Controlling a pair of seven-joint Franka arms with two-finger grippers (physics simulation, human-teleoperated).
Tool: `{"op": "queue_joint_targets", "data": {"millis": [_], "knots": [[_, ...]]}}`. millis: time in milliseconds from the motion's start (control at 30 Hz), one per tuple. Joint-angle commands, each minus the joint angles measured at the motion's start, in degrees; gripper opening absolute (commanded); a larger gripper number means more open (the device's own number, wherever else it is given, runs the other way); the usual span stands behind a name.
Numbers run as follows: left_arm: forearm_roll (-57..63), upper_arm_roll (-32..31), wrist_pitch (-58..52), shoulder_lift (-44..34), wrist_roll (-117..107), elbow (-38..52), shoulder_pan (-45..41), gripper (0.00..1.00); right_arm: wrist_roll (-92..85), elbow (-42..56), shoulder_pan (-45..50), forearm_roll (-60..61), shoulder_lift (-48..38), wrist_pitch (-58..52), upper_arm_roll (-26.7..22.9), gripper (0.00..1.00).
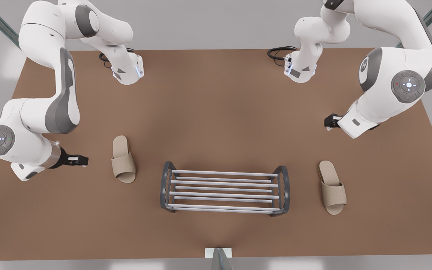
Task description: Place the right shoe on the shoe rack with the right arm, and place the left shoe on the shoe rack with the left arm
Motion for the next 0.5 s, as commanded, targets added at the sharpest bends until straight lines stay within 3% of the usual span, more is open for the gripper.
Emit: {"op": "queue_joint_targets", "data": {"millis": [0, 167, 200, 300, 367, 433, 467], "knots": [[0.2, -0.02, 1.91, -0.06, -3.31, -0.03, -0.02, 1.0, 0.81, 0.16, 0.24, 0.13, -0.07, 1.13, 0.0, 1.0], [0.38, -0.28, 1.82, 0.91, -3.31, 0.05, -0.98, 1.0, -10.7, -3.36, -4.41, -3.21, -0.42, 2.8, -0.09, 1.0], [0.64, -0.28, 1.56, 1.26, -3.22, 0.05, -2.38, 1.0, -10.62, -3.45, -7.39, -3.12, -0.42, 2.8, 2.35, 1.0], [29.46, -0.28, -5.04, 5.56, -14.19, -3.8, -20.4, 1.0, -10.44, -7.92, -47.2, -5.22, 3.27, 4.38, 39.36, 1.0], [39.84, -0.2, -6.18, 6.53, -38.53, -14.09, -29.63, 1.0, -10.35, -16.18, -72.17, -21.21, 13.72, 8.25, 67.57, 1.0], [45.81, -0.28, -2.32, 7.06, -53.04, -21.47, -32.54, 1.0, -9.65, -23.74, -80.88, -42.82, 27.25, 8.51, 85.68, 1.0], [46.52, -0.28, 1.9, 6.36, -63.15, -25.78, -32.71, 1.0, -8.95, -28.75, -82.29, -55.48, 35.52, 8.25, 92.19, 1.0]]}}
